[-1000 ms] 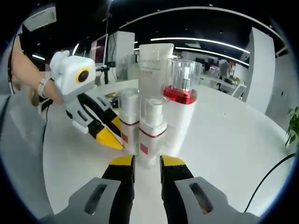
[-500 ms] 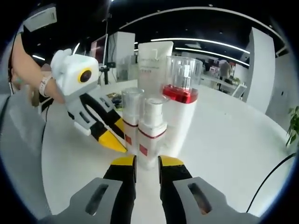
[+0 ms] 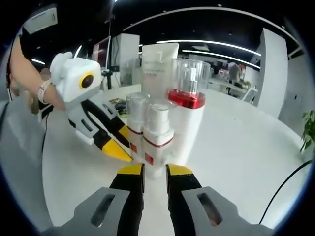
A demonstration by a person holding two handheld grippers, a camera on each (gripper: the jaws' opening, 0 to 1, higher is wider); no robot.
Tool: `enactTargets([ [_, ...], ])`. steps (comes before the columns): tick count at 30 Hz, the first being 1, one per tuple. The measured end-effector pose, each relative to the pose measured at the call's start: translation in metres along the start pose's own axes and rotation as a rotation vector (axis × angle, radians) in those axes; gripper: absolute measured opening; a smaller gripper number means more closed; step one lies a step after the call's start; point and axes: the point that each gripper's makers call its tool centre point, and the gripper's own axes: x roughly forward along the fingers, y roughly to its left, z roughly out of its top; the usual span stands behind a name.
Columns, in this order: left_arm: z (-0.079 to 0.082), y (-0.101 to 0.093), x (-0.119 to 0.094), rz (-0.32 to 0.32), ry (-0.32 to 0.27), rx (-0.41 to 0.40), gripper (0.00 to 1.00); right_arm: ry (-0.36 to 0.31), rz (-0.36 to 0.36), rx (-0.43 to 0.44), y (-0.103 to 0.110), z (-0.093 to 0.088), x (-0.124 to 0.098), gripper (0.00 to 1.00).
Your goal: Arrange the skincare products in the storage area until every visible bottle or jar stands upright without overlapping.
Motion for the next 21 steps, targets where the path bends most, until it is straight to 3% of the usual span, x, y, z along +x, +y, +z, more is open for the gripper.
enactTargets([
  [10,0.007,-0.006,-0.012,0.002,-0.013,0.0,0.17,-0.006,-0.026,0.029,0.0,-0.001,-0.009,0.27],
  [21,0.018,-0.005,-0.043,0.042,-0.04,-0.023,0.23,-0.014,-0.05,0.024,0.007,0.009,-0.023,0.41],
])
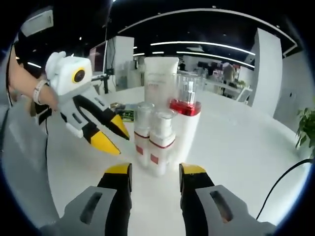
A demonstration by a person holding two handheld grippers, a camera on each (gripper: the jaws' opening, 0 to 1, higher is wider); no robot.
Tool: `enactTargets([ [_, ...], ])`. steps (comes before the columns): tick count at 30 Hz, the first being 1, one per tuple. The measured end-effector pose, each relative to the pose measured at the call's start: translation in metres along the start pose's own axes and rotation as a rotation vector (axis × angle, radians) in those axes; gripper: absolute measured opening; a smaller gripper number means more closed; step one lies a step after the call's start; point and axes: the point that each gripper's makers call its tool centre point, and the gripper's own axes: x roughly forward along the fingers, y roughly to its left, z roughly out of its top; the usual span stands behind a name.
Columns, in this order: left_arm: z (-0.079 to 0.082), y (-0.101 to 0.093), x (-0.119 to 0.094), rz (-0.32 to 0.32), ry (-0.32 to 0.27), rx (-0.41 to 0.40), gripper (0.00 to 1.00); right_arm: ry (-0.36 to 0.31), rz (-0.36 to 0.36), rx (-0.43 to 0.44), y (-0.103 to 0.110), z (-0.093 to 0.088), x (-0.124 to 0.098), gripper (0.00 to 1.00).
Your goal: Arrange the skincare products in the storage area until every visible bottle or jar stands upright without overlapping.
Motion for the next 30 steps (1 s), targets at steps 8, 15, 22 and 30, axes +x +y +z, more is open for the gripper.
enactTargets([
  [8,0.0,0.007,-0.031,0.035,-0.002,-0.034,0.29,-0.014,-0.038,-0.01,0.002,0.013,-0.013,0.53],
  [15,-0.004,0.018,-0.063,0.084,0.0,-0.062,0.4,-0.041,-0.06,-0.013,0.006,0.028,-0.028,0.58],
  [22,-0.001,0.028,-0.09,0.131,-0.015,-0.079,0.5,-0.068,-0.065,-0.029,0.016,0.046,-0.04,0.62],
  [30,0.002,0.035,-0.116,0.191,-0.001,-0.088,0.62,-0.064,-0.074,-0.035,0.025,0.058,-0.049,0.7],
])
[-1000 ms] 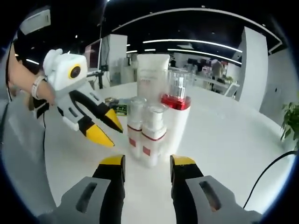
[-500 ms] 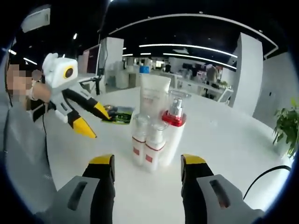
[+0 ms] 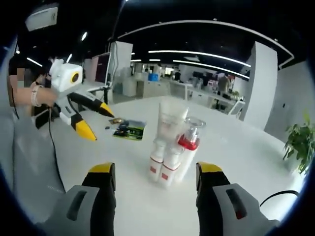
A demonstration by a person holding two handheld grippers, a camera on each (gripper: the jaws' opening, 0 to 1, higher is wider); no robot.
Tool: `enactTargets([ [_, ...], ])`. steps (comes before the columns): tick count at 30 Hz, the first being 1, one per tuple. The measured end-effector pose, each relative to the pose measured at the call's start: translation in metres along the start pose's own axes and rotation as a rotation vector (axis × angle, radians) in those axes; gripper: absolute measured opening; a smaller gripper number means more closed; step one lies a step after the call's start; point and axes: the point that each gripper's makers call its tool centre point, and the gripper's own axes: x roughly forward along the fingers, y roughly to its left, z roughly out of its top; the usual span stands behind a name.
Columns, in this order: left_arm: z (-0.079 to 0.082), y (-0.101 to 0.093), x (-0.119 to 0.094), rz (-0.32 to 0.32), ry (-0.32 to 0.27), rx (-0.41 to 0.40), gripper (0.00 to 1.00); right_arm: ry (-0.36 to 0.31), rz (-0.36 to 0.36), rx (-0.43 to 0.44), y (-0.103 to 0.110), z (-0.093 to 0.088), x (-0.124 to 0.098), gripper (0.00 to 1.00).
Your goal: Arrange the skincare products in the storage area until every visible bottle or jar stands upright without overlapping.
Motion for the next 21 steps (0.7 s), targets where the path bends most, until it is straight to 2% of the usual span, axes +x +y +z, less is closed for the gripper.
enactTargets([
  [7,-0.001,0.004,-0.024,0.024,0.008,-0.021,0.72,0.001,-0.012,-0.002,0.006,0.008,-0.009,0.76],
  [12,-0.006,-0.002,-0.04,0.023,0.02,-0.022,0.75,0.004,-0.015,0.005,0.011,0.014,-0.011,0.79],
  [21,-0.008,0.002,-0.07,0.068,0.013,-0.033,0.82,0.023,-0.017,-0.027,0.023,0.021,-0.019,0.85],
])
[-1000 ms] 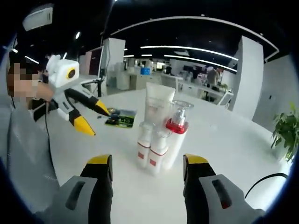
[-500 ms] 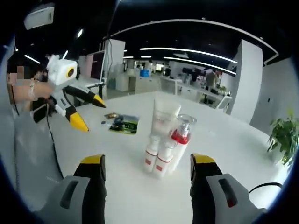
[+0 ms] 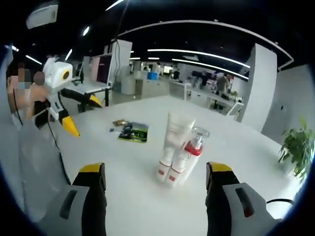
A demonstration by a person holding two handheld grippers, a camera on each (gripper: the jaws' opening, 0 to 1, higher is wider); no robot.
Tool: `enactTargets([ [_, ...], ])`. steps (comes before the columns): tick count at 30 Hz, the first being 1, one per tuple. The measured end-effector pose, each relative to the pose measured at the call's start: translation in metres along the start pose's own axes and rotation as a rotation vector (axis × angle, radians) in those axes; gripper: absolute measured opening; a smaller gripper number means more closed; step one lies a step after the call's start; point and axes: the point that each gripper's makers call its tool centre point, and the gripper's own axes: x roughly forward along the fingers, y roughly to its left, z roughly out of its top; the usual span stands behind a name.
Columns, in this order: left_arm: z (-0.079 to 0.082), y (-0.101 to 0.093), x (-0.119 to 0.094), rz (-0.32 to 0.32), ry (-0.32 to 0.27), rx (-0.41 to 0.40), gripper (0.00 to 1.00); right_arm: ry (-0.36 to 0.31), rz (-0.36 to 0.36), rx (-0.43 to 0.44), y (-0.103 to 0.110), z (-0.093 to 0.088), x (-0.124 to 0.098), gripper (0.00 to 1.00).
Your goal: Arrange the skincare products in the storage area until every visible bottle or jar stands upright without overlapping.
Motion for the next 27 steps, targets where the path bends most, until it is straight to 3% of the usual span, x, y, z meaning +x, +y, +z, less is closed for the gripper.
enactTargets([
  [9,-0.011,0.0,-0.023,0.004,0.005,-0.039,0.95,-0.016,0.001,0.003,0.011,0.016,-0.006,0.92],
  [17,-0.007,0.002,-0.037,0.028,-0.007,-0.047,0.99,-0.038,-0.004,-0.026,0.016,0.031,-0.01,0.97],
  [27,-0.004,0.004,-0.053,0.054,-0.033,-0.066,0.99,-0.044,0.0,-0.015,0.022,0.037,-0.009,1.0],
])
